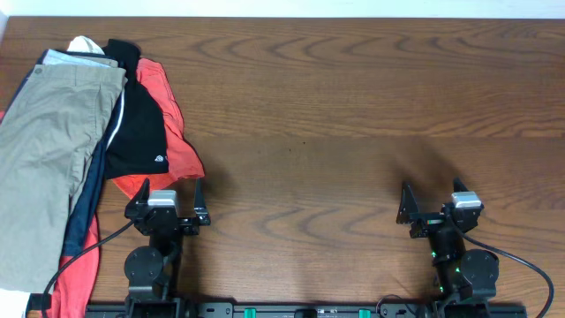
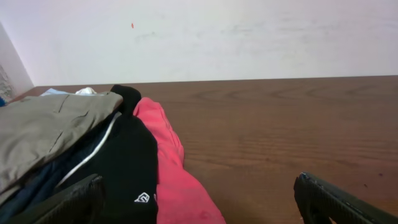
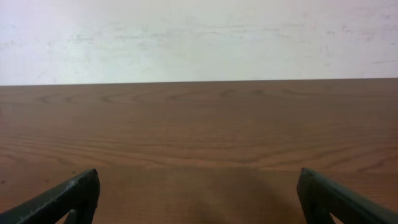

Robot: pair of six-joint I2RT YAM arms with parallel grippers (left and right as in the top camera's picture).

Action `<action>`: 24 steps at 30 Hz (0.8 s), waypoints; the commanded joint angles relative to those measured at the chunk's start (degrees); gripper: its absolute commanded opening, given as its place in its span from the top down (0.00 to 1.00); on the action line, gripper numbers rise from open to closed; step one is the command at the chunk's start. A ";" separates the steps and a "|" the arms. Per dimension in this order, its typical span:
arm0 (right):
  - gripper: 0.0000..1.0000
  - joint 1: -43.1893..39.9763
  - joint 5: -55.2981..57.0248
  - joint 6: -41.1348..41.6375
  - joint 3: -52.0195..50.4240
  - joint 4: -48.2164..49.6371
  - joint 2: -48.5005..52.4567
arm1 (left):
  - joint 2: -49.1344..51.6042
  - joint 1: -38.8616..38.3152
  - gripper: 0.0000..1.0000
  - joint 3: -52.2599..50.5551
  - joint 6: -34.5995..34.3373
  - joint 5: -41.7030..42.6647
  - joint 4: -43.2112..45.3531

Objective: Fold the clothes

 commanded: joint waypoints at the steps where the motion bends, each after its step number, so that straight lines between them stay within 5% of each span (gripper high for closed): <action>1: 0.01 -0.57 -0.22 0.46 -0.07 -0.24 0.04 | -0.35 0.31 0.02 -0.61 0.72 -0.50 -2.67; 24: 0.01 -0.61 4.15 -0.17 -0.07 1.18 0.04 | -0.35 0.28 0.02 -0.61 -0.37 3.43 -1.64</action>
